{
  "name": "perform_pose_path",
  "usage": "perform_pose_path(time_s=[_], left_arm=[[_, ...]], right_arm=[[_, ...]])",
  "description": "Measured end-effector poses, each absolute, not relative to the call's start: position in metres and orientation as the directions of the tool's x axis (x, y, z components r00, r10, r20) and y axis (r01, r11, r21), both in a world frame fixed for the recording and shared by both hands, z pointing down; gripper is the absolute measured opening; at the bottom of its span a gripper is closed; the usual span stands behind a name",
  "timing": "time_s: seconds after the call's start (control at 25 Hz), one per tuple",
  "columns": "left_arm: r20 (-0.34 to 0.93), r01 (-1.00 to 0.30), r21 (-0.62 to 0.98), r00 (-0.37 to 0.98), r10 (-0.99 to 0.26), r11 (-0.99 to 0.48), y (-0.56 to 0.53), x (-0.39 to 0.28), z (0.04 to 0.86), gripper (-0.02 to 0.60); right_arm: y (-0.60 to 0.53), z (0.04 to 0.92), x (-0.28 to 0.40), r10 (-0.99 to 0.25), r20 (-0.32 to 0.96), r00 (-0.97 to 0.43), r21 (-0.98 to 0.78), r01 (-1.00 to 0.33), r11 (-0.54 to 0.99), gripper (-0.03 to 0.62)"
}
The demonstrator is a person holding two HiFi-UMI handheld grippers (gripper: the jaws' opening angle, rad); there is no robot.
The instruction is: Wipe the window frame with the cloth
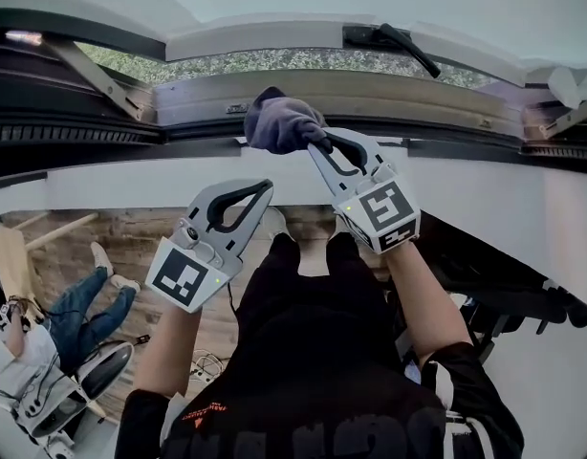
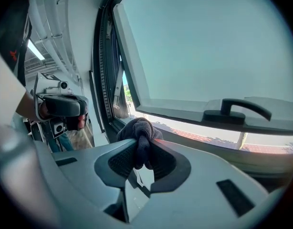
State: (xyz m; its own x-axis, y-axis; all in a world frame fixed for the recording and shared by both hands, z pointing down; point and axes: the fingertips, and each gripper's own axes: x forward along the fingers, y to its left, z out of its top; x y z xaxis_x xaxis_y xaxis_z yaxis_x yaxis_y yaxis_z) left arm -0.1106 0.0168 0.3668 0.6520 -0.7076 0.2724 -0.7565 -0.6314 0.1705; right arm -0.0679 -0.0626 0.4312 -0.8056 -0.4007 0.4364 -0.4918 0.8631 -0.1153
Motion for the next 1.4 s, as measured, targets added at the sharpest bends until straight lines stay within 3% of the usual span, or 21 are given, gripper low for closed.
perform_pose_path(time_s=[1.4], left_arm=[[0.260,-0.525,0.158,0.839,-0.478,-0.836,-0.040,0.130,0.362,0.018]], right_arm=[[-0.119,0.426,0.267,-0.742,0.432,-0.513,-0.082,-0.841,0.535,0.068]])
